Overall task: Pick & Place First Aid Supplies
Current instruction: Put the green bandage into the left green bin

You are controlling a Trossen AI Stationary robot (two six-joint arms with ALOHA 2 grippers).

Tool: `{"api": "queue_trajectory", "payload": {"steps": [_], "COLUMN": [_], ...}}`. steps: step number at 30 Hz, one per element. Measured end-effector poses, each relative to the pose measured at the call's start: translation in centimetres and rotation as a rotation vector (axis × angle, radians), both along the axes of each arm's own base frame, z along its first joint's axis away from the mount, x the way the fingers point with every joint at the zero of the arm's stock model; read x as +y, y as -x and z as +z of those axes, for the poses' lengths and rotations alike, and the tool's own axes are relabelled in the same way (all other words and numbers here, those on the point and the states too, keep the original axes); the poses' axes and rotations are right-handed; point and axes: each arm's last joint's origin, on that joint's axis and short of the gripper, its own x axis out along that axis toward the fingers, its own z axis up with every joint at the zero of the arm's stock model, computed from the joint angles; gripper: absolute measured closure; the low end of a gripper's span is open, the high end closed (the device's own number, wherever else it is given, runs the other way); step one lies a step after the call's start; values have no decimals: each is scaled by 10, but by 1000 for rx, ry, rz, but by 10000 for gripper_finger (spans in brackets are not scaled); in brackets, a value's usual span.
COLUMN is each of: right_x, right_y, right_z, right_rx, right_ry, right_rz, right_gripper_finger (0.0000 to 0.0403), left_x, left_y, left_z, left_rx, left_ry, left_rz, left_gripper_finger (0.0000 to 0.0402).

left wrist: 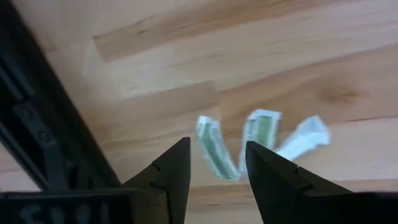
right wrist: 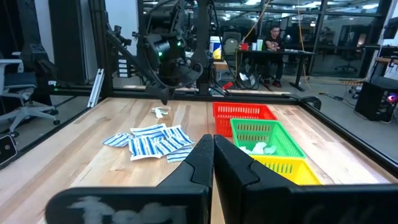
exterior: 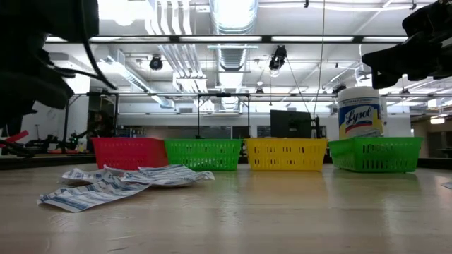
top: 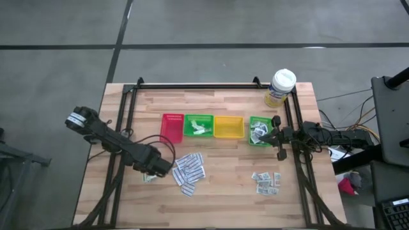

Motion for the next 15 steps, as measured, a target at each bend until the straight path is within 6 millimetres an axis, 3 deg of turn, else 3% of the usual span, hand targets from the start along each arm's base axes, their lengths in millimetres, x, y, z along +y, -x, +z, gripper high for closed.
{"api": "queue_trajectory", "payload": {"steps": [15], "right_x": [0], "right_y": [0], "right_z": [0], "right_rx": [0], "right_ry": [0], "right_rz": [0], "right_gripper_finger": [394], "left_x": [-1], "left_y": [2], "left_z": [-12], "left_rx": [-16], "left_ry": [31], "left_rz": [70], "left_gripper_finger": [248]}}
